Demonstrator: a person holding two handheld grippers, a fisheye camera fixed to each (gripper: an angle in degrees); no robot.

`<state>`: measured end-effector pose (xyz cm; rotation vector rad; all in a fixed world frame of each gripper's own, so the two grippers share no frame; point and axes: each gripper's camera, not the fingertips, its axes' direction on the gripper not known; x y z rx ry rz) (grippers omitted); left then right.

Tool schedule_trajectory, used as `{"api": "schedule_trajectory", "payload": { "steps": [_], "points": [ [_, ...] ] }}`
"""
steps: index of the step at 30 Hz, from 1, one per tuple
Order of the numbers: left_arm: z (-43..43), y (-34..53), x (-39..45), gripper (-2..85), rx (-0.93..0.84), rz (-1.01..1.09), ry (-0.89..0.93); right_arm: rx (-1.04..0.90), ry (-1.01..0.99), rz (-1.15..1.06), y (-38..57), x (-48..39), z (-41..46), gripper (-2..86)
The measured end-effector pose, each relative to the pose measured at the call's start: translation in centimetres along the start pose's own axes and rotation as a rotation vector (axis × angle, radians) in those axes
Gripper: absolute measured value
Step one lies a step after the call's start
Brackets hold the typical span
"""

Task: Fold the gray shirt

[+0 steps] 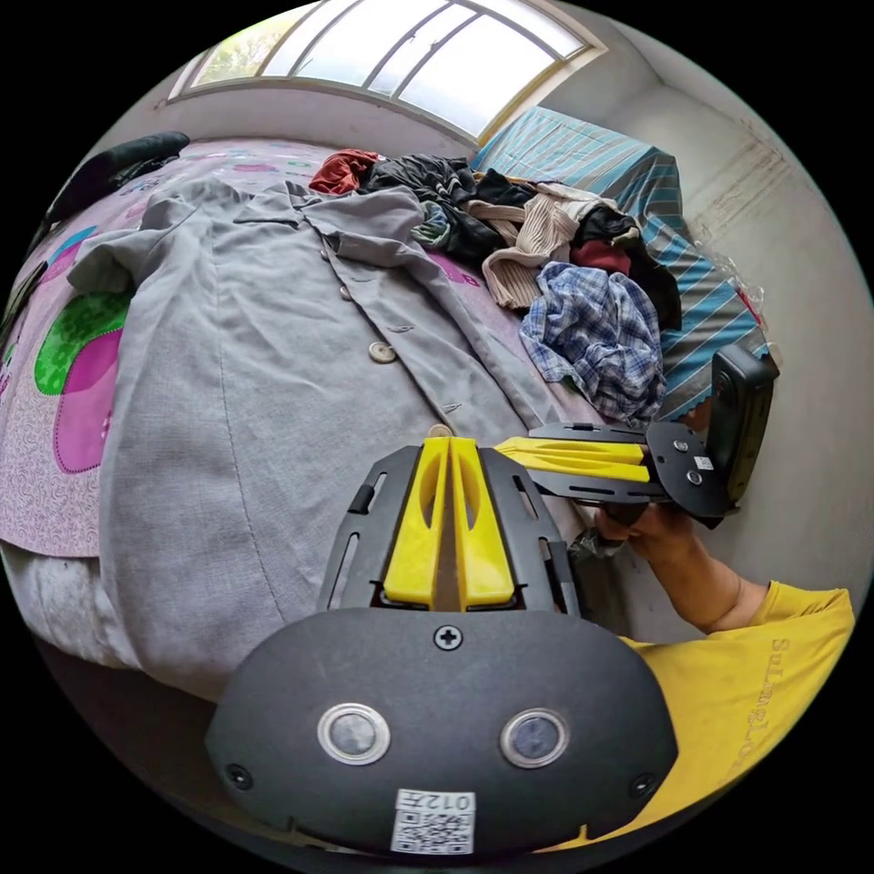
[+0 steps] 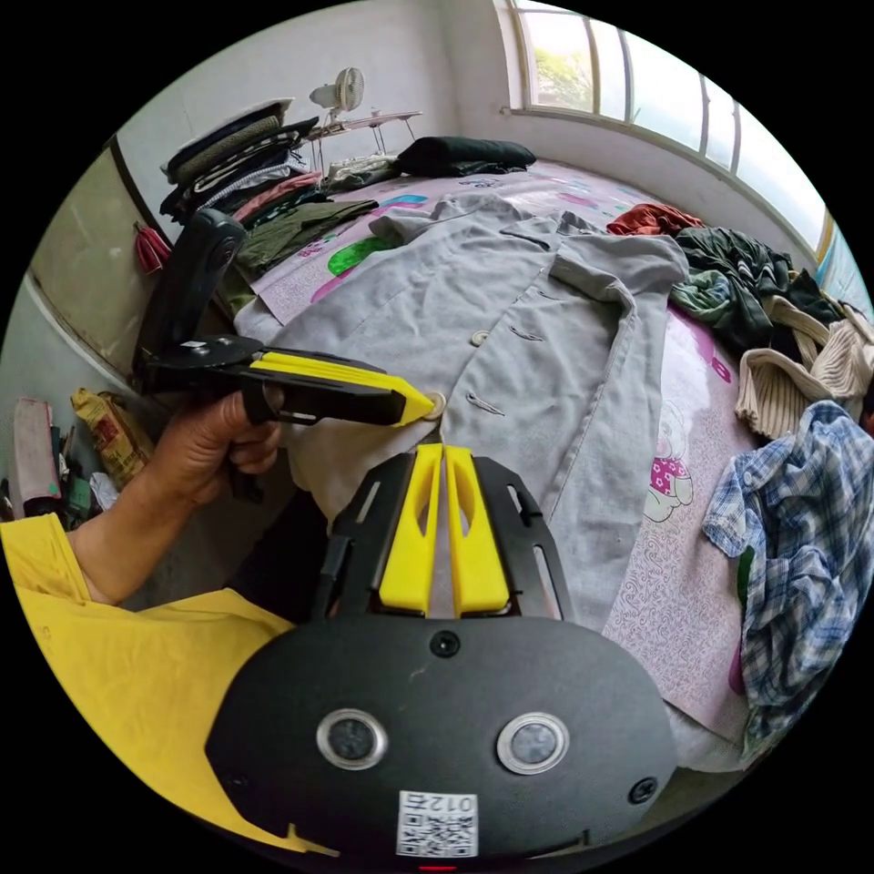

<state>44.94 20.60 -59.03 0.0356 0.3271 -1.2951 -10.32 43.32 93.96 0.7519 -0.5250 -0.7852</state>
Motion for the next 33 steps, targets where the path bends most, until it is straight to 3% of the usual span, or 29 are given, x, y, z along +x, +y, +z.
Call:
{"api": "schedule_trajectory", "payload": {
  "steps": [16,21,24,33],
  "points": [
    [-0.1,4.5,-0.1,0.4,0.032,-0.030,0.037,0.035,-0.011,0.002,0.3,0.5,0.6,2.2],
    [-2.2,5.7,-0.7,0.5,0.082,-0.069,-0.118,0.102,-0.055,0.051,0.9,1.5,-0.4,1.8],
    [-1.0,5.6,-1.8,0.5,0.015,-0.097,-0.005,0.154,-0.096,0.080,1.0,2.2,-1.5,1.6],
    [0.1,6.1,-1.2,0.7,0.012,-0.106,-0.012,0.151,-0.158,0.034,0.1,2.4,-1.9,1.7]
  ]
}}
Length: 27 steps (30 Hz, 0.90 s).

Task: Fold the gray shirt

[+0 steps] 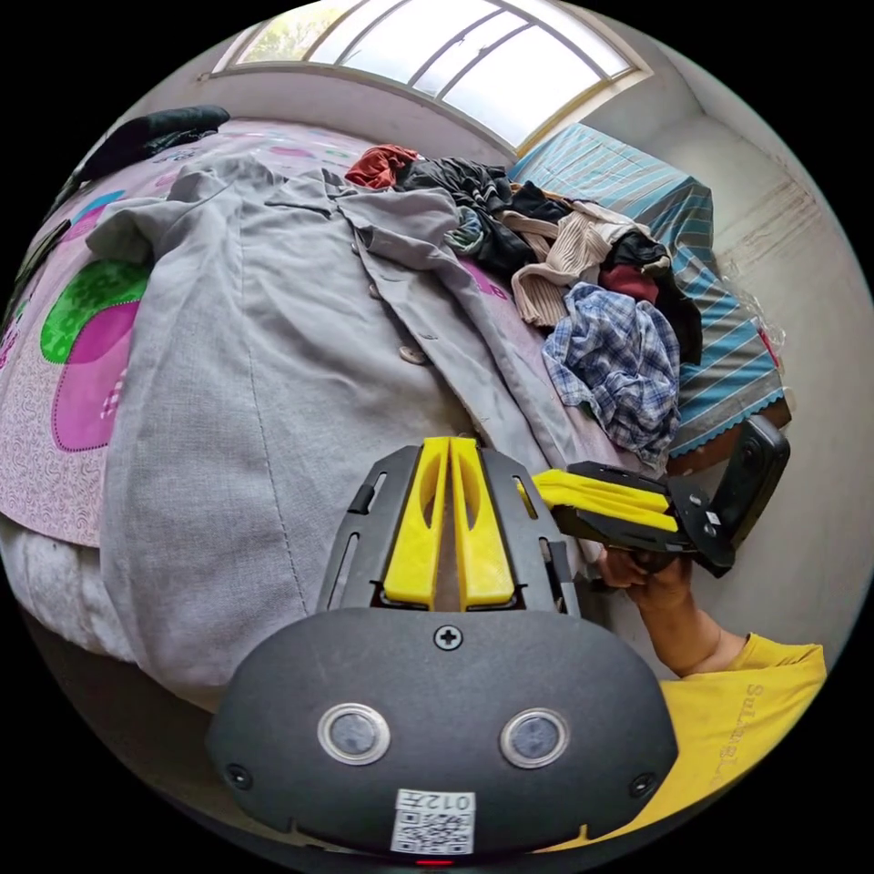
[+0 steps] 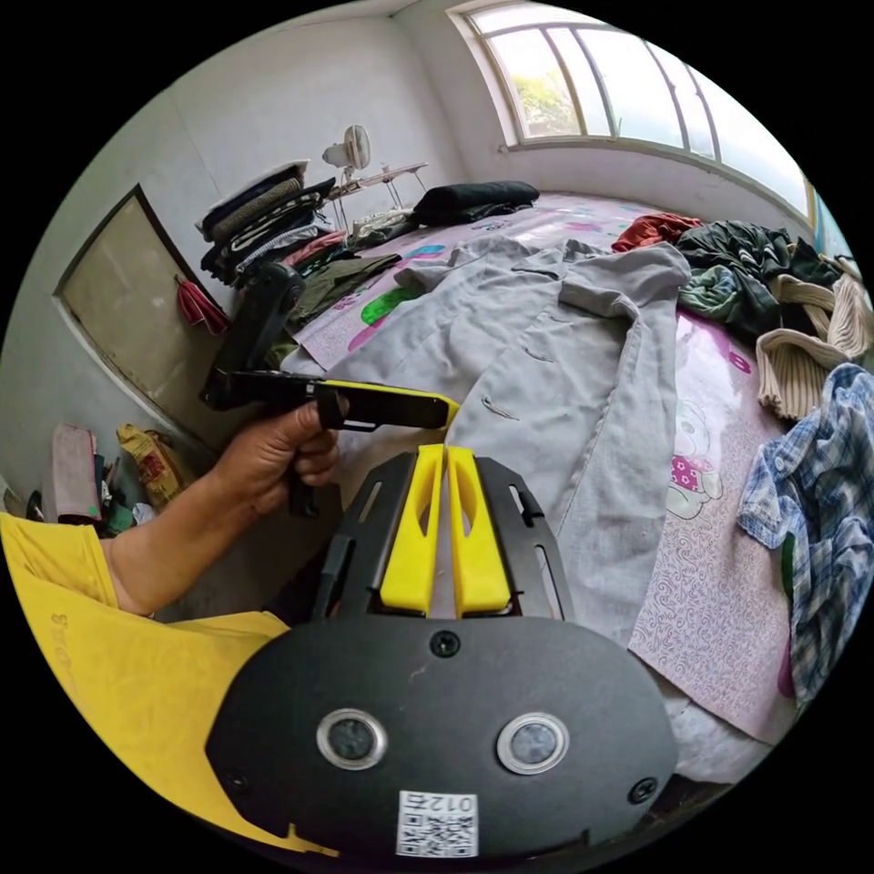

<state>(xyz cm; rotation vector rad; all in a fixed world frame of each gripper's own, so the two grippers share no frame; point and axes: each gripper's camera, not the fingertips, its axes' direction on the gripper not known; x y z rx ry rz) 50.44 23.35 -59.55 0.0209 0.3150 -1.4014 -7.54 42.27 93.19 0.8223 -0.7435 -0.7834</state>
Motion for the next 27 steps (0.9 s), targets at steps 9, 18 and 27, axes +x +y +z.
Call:
{"api": "schedule_trajectory", "payload": {
  "steps": [9,18,27],
  "points": [
    [-0.3,1.6,-1.0,0.5,0.021,0.004,0.072,-0.024,0.003,-0.015,-1.3,-1.2,0.6,1.5],
    [-3.5,3.8,0.0,0.4,0.216,-0.031,-0.041,-0.044,0.013,-0.032,-1.9,-2.3,2.6,1.5],
    [-0.1,-0.9,3.4,0.5,-0.019,0.137,-0.104,-0.037,0.182,-0.152,-2.6,-6.5,3.0,1.6]
  ]
}}
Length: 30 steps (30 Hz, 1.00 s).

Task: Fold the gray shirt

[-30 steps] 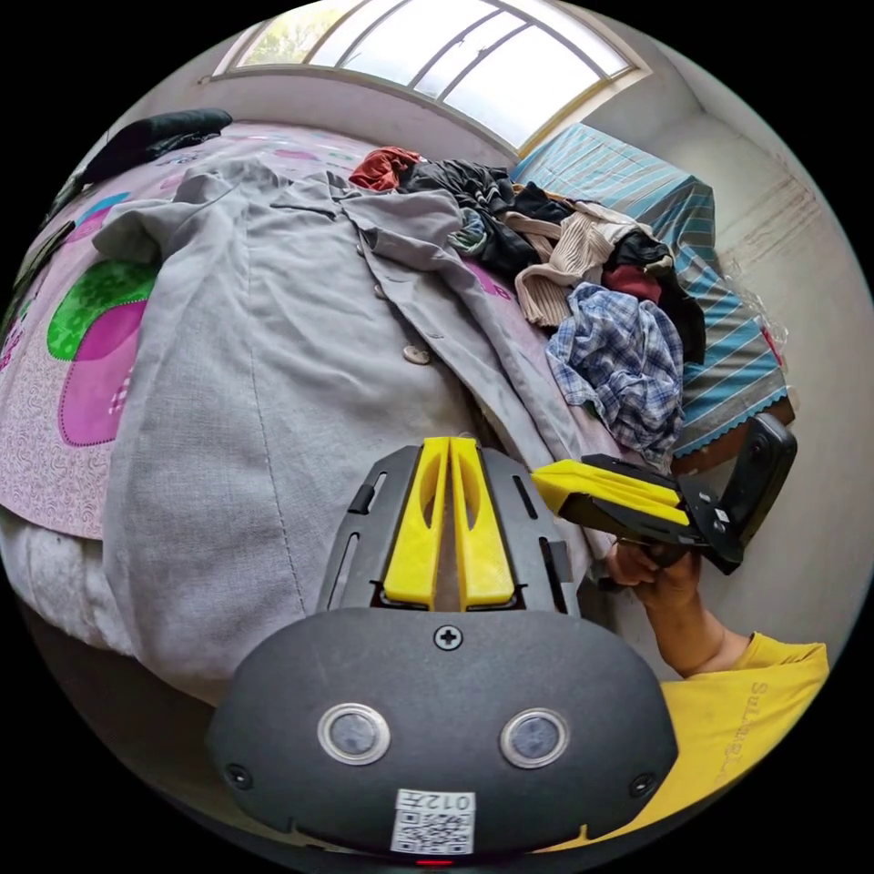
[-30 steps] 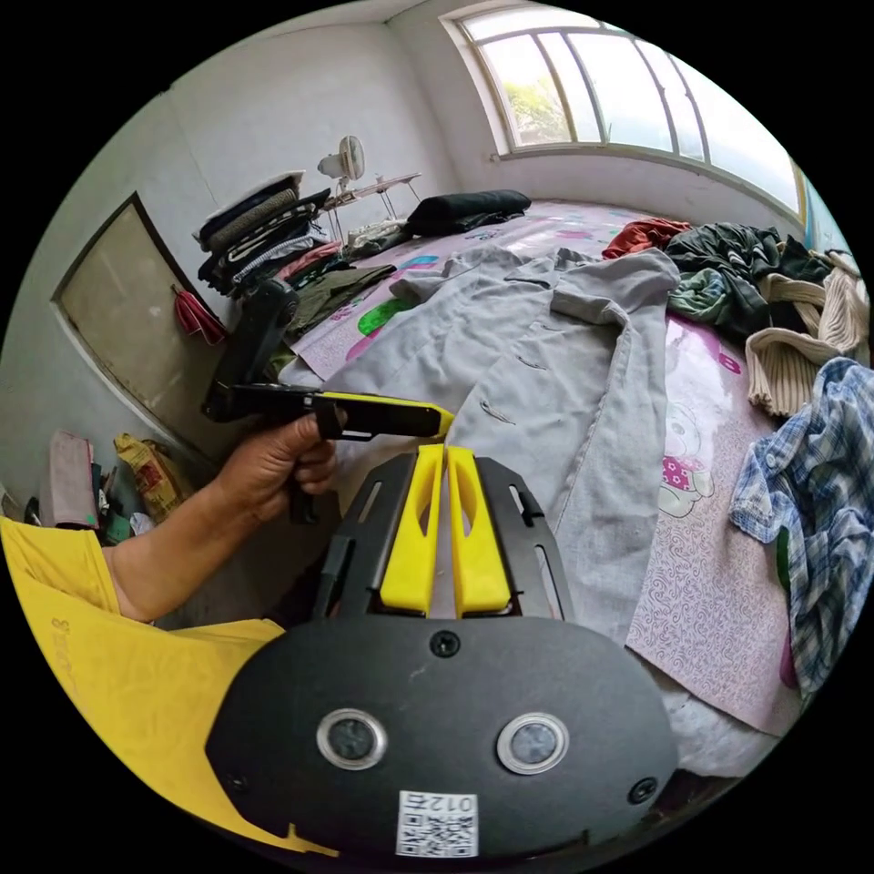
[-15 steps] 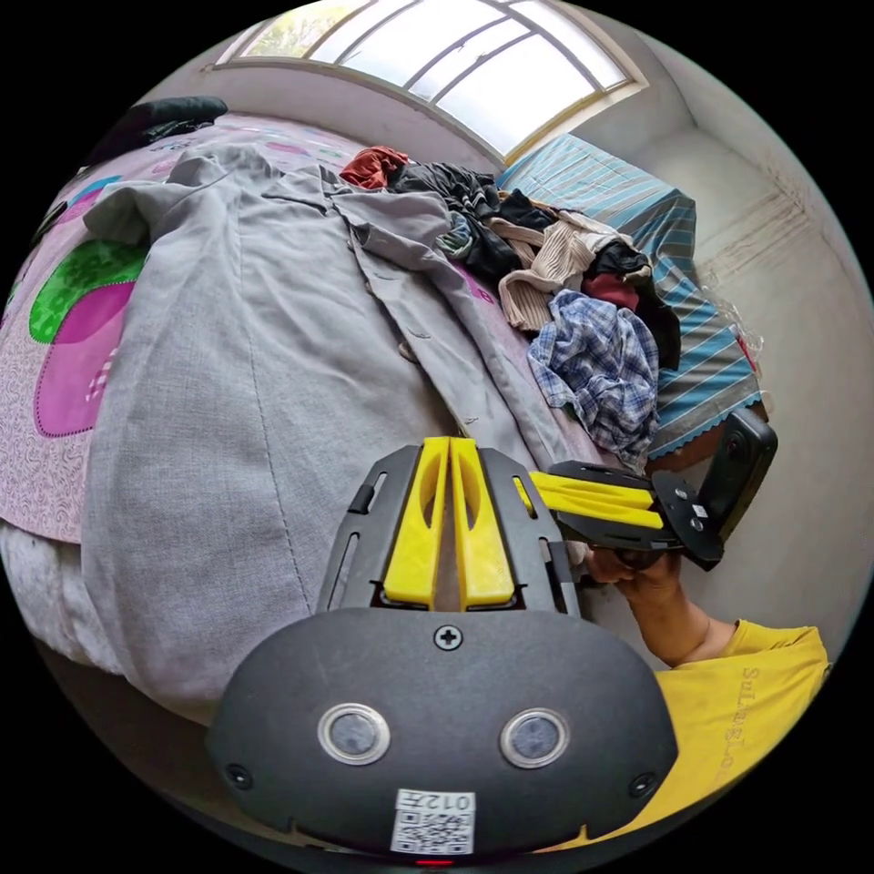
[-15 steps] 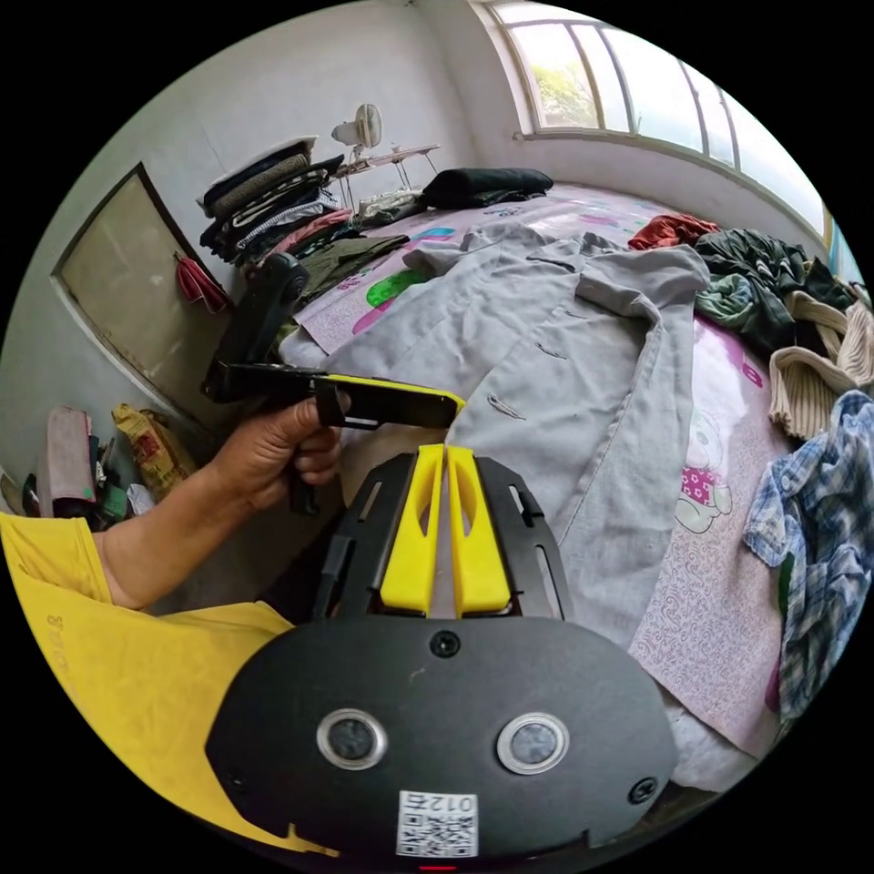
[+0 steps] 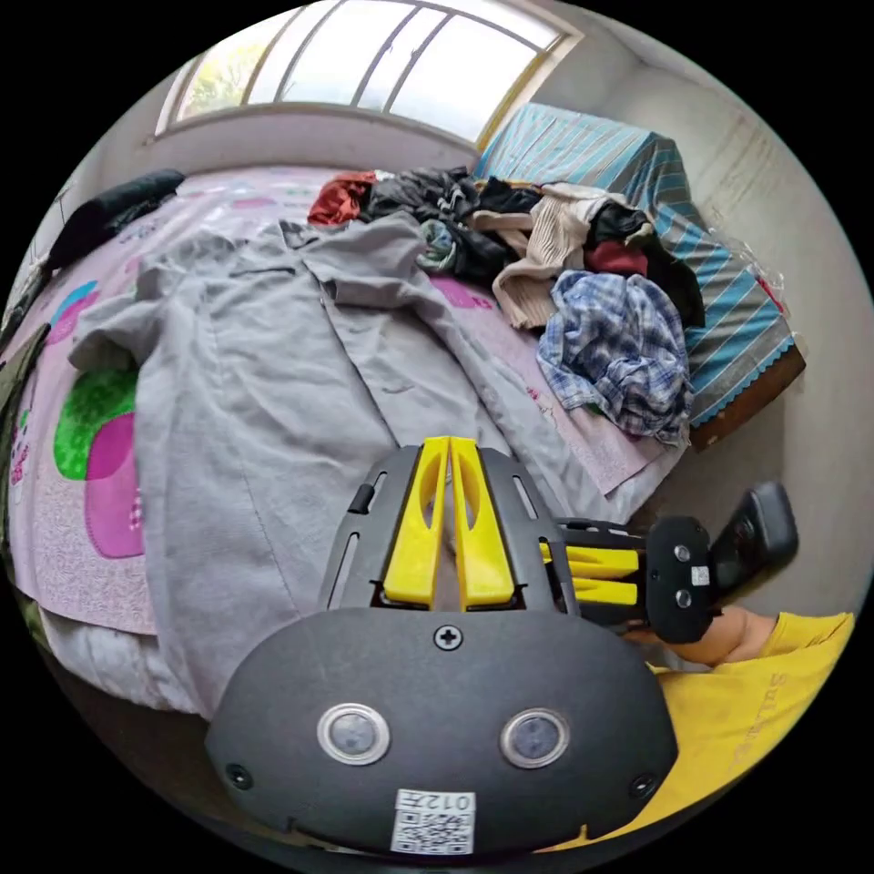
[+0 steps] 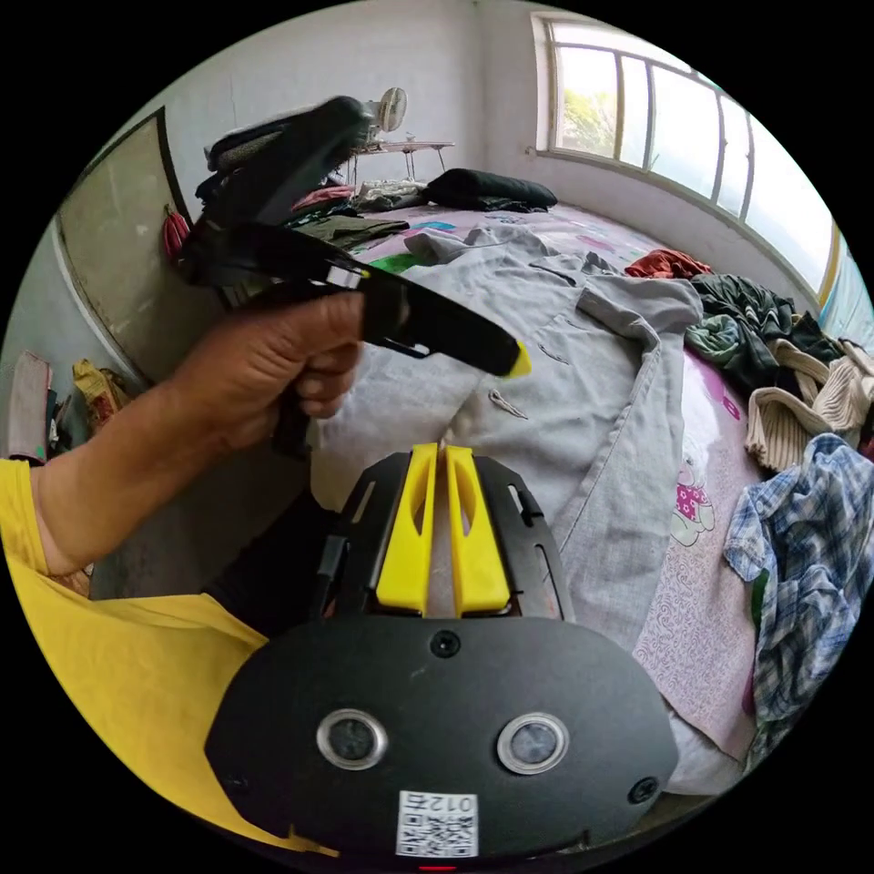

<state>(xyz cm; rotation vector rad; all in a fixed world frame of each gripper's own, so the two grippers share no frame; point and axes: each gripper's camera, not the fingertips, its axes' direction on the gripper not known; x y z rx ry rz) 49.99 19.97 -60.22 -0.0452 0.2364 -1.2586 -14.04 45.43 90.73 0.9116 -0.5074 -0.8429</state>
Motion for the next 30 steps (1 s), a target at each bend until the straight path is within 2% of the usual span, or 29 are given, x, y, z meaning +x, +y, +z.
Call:
{"api": "schedule_trajectory", "payload": {
  "steps": [2,4,8,12,14,18,21,24,26,30],
  "points": [
    [1.1,0.1,-0.4,0.5,-0.035,-0.024,-0.023,-0.021,0.000,-0.004,-0.4,-0.6,-0.5,1.8],
    [1.1,0.8,-0.6,0.5,0.006,-0.031,0.005,-0.033,-0.033,-0.021,-0.8,-1.1,-1.6,1.8],
    [1.0,1.1,-0.8,0.5,0.010,-0.025,0.037,0.121,-0.052,-0.110,-1.4,-1.5,-6.5,0.9],
    [-0.2,0.9,-0.4,0.5,0.004,-0.022,0.020,0.150,0.027,0.021,-3.1,3.2,-7.7,0.8],
    [-1.7,1.0,0.0,0.6,0.061,0.008,-0.030,0.133,-0.025,0.169,-4.4,7.5,-7.1,0.9],
    [-5.2,1.6,-1.8,0.7,0.135,-0.028,-0.137,0.062,-0.112,0.266,-6.5,10.7,-5.2,1.1],
    [-8.1,2.9,-6.3,0.9,0.196,-0.178,-0.146,0.092,-0.131,0.184,-8.8,9.2,-5.3,1.3],
    [-10.2,4.6,-10.9,1.4,0.249,-0.331,-0.028,0.095,-0.130,0.082,-13.5,6.9,-4.8,1.8],
    [-10.9,5.6,-12.0,2.0,0.266,-0.353,0.006,0.096,-0.136,-0.029,-18.6,4.1,-3.7,2.8],
    [-10.9,7.8,-11.2,5.8,0.175,-0.315,0.005,0.080,-0.073,-0.269,-26.8,-2.4,-1.3,6.0]
  ]
}}
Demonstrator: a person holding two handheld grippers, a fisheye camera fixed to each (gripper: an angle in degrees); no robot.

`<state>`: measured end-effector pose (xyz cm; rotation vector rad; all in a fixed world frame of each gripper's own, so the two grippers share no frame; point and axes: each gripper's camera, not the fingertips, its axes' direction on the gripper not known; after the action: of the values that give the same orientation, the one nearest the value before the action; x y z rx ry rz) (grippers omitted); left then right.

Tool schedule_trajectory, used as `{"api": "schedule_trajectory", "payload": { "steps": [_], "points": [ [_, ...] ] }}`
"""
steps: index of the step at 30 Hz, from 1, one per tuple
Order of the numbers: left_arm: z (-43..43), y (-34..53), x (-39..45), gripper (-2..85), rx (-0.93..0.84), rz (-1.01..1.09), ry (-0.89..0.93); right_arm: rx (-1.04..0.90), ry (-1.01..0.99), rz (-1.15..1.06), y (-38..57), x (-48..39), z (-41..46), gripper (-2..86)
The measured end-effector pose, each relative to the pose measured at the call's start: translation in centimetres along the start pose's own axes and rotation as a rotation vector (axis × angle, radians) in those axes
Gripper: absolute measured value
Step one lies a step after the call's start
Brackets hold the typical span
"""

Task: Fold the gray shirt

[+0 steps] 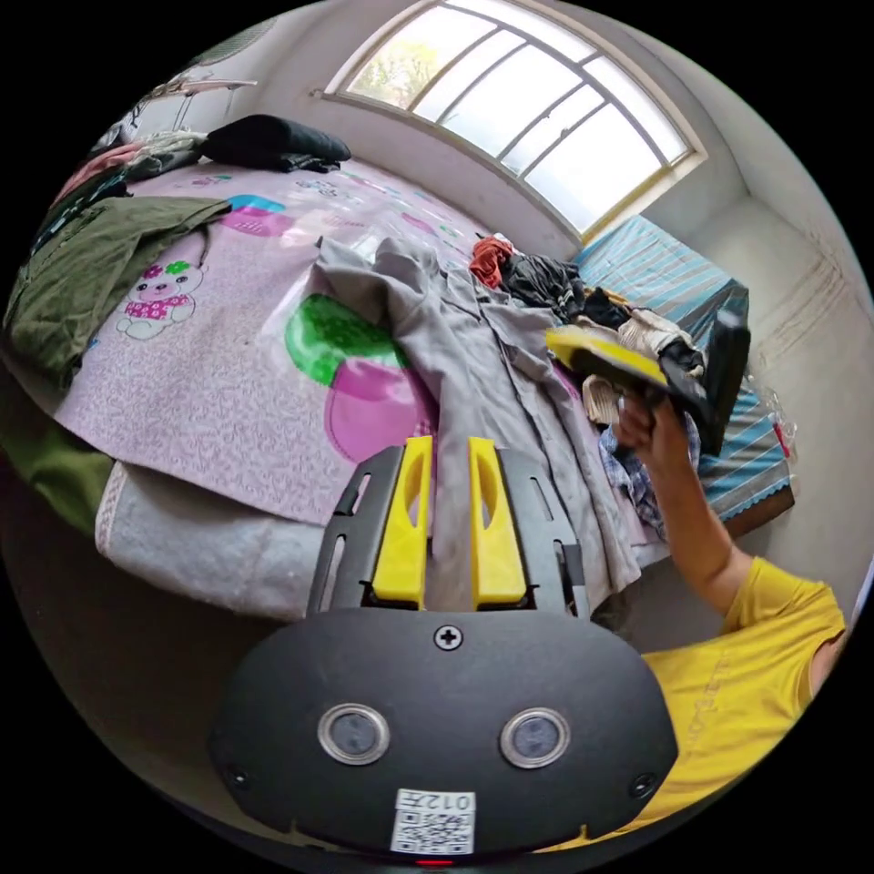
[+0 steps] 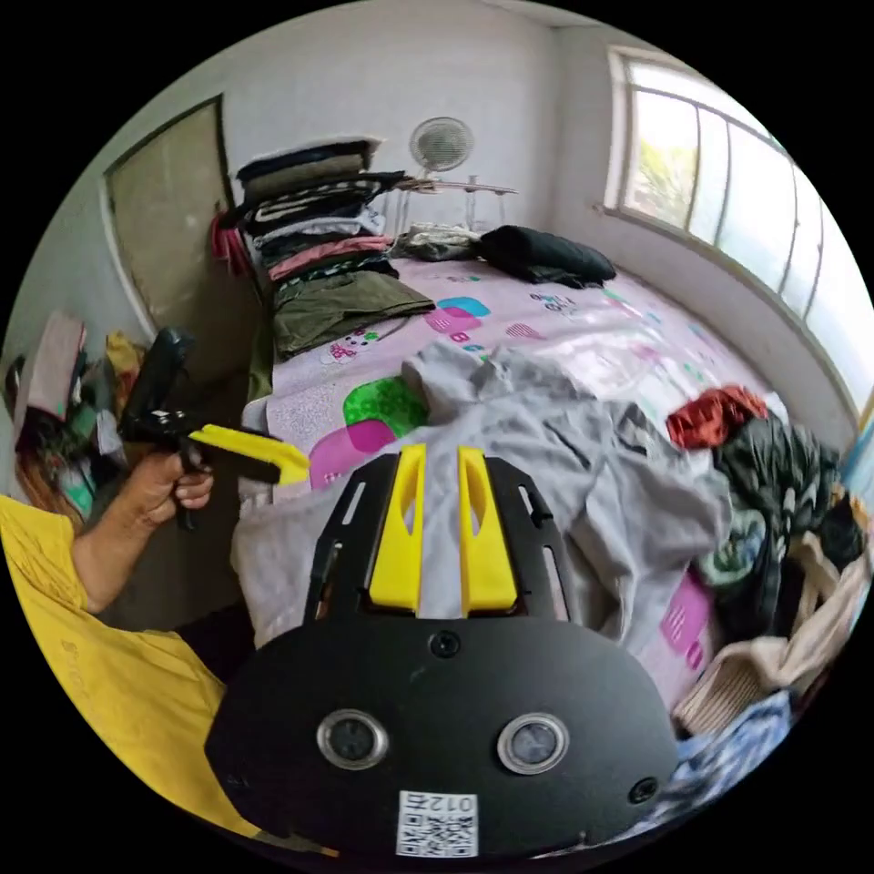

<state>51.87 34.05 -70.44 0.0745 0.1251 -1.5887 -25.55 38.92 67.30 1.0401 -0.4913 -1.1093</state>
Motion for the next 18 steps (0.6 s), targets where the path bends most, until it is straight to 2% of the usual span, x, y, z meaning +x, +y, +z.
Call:
{"api": "schedule_trajectory", "payload": {
  "steps": [5,10,15,18],
  "points": [
    [0.0,3.4,1.6,9.2,-0.082,0.101,-0.048,-0.142,0.195,-0.431,-9.9,-7.8,7.3,9.7],
    [0.0,4.8,2.4,9.9,-0.089,0.154,-0.102,-0.281,0.414,-0.731,-13.0,-12.5,13.0,9.1],
    [1.0,4.4,3.6,7.4,-0.111,0.211,-0.209,-0.426,0.456,-0.773,-15.5,-12.7,15.7,4.1],
    [1.3,4.3,4.1,4.7,-0.095,0.235,-0.270,-0.460,0.406,-0.661,-17.3,-10.9,15.2,1.5]
  ]
}}
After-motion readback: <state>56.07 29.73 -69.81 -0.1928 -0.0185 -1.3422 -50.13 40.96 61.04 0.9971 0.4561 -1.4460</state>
